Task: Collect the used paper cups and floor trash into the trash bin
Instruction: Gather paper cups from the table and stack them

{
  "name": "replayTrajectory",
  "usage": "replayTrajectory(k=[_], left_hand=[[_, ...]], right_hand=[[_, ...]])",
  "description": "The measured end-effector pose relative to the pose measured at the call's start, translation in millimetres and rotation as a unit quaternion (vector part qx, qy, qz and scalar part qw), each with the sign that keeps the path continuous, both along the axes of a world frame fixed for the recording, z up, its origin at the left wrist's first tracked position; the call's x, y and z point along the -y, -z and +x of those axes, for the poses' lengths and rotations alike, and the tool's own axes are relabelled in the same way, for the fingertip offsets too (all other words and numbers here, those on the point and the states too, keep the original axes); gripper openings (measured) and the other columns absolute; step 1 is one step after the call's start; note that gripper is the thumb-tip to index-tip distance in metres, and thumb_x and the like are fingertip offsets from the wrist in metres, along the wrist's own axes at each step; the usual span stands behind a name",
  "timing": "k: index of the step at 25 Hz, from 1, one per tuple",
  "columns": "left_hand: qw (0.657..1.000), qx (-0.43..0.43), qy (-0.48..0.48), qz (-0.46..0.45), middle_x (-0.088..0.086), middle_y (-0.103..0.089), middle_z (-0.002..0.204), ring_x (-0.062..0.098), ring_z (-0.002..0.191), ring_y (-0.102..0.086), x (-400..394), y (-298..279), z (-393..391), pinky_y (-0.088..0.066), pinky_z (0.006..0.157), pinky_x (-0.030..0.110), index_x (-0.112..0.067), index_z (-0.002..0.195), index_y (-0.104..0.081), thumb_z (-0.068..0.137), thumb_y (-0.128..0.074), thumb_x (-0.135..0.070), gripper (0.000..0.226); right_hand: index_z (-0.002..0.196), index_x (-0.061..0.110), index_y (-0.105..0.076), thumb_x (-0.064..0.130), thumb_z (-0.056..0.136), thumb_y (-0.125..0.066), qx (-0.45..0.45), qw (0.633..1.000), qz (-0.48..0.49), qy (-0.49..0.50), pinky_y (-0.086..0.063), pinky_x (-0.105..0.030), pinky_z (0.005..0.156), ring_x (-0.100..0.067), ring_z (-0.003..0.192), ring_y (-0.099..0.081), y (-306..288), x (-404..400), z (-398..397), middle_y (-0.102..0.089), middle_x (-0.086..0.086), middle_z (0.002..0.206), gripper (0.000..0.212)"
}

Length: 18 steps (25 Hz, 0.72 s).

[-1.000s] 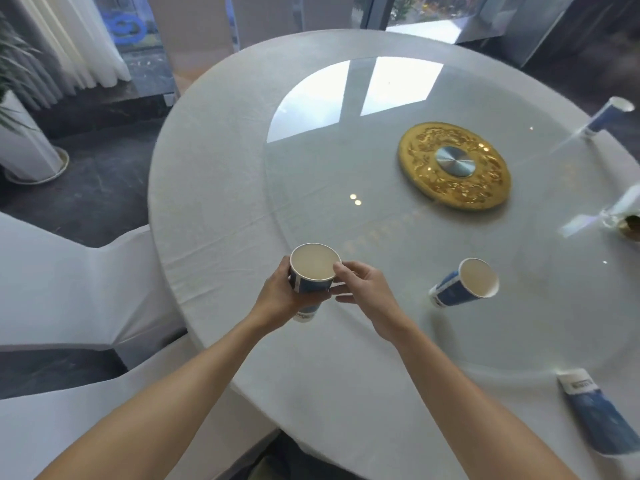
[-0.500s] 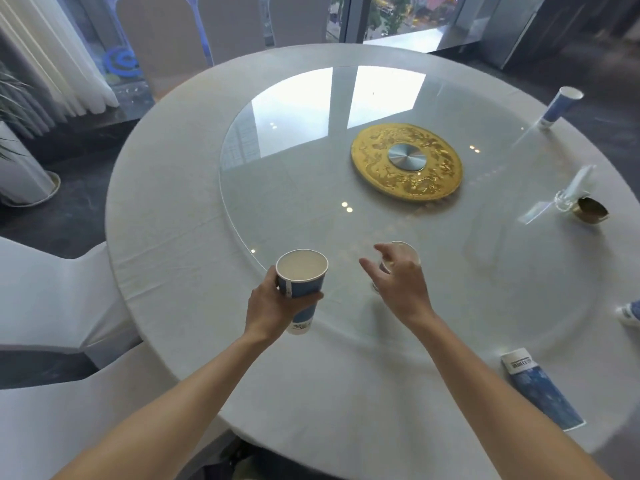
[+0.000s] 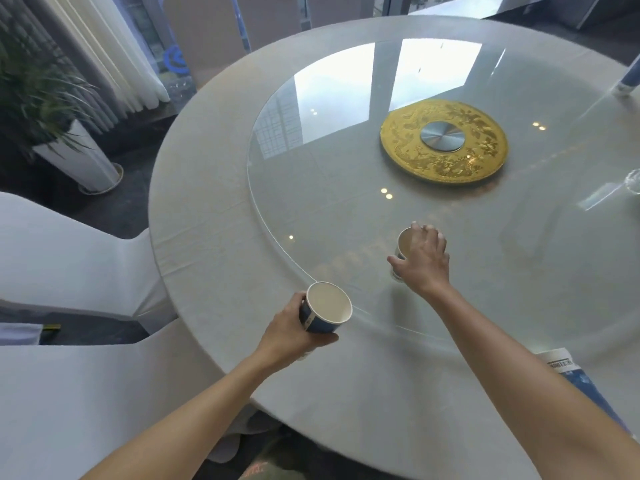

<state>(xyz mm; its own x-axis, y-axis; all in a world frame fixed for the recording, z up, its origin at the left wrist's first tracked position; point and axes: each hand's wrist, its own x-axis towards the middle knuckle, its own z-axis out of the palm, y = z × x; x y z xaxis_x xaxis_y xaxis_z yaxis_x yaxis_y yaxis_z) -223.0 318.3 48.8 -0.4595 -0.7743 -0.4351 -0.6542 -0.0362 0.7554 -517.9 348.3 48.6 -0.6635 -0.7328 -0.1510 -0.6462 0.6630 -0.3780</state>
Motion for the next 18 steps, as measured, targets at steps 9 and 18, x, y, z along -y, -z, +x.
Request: replayTrajectory(k=[9, 18], left_hand=[[0.996, -0.03, 0.085, -0.003, -0.01, -0.06, 0.123, 0.015, 0.112, -0.065, 30.0, 7.2, -13.6, -0.061, 0.082, 0.038, -0.036, 0.13, -0.055, 0.058, -0.096, -0.039, 0.082], [0.974, -0.047, 0.219, -0.032, -0.007, -0.056, 0.118, 0.017, 0.107, -0.064, 21.0, 30.2, -61.2, -0.058, 0.095, 0.038, -0.033, 0.135, -0.058, 0.057, -0.094, -0.052, 0.088]], right_hand=[[0.148, 0.023, -0.049, 0.05, 0.089, -0.066, 0.08, 0.99, -0.07, 0.095, -0.049, -0.045, 0.101, -0.032, 0.125, -0.052, -29.2, -32.8, 8.9, -0.052, -0.011, 0.138, 0.067], [0.141, 0.03, -0.056, 0.053, 0.089, -0.07, 0.16, 0.943, -0.217, 0.197, -0.05, -0.042, 0.107, -0.012, 0.125, -0.055, -79.1, -128.2, 66.1, -0.058, 0.013, 0.132, 0.058]])
